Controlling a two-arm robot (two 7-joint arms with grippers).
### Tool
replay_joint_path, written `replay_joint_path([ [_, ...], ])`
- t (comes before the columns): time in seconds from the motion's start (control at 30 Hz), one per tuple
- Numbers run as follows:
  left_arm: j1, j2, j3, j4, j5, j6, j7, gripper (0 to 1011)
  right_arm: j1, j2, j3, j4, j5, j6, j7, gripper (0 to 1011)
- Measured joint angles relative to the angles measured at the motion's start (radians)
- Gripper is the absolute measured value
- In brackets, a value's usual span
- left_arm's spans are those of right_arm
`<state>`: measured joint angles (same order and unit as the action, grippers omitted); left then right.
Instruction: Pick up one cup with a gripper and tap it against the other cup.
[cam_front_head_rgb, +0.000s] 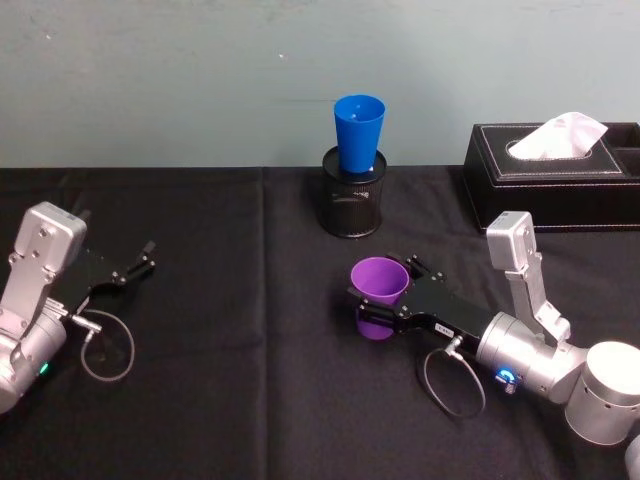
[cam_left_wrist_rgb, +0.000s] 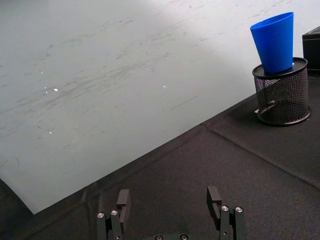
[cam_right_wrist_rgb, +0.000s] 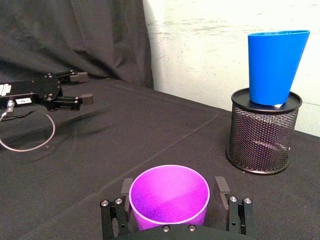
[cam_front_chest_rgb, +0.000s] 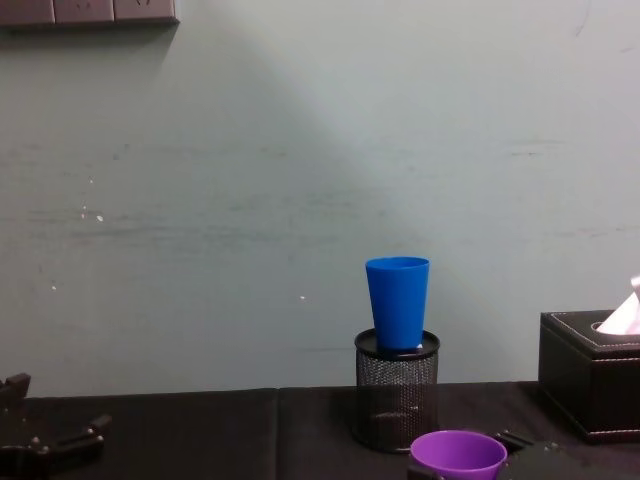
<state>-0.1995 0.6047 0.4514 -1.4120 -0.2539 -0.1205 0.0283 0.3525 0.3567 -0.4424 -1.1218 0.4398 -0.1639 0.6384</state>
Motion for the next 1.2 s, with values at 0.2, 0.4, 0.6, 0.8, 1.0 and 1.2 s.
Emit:
replay_joint_path([
  [0.2,0.000,0.000,0.000,0.000,0.000,0.000,0.000,1000,0.000,0.000,0.000,0.000,0.000,-0.001,0.000,1003],
  [0.4,0.000,0.000,0.000,0.000,0.000,0.000,0.000,1000,0.000,0.000,0.000,0.000,0.000,-0.001,0.000,1003],
  [0.6,0.000,0.000,0.000,0.000,0.000,0.000,0.000,1000,-0.011,0.010,-0.002,-0.036,-0.021,-0.007,-0.022,1003],
  [0.8,0.000,0.000,0.000,0.000,0.000,0.000,0.000,1000,-0.033,0.017,0.008,-0.089,-0.051,-0.017,-0.063,1003],
  [1.0,0.000,0.000,0.000,0.000,0.000,0.000,0.000,1000,-0.045,0.010,0.034,-0.123,-0.049,-0.020,-0.089,1003],
  [1.2,0.000,0.000,0.000,0.000,0.000,0.000,0.000,1000,-0.058,-0.007,0.069,-0.165,-0.053,-0.002,-0.163,1003],
])
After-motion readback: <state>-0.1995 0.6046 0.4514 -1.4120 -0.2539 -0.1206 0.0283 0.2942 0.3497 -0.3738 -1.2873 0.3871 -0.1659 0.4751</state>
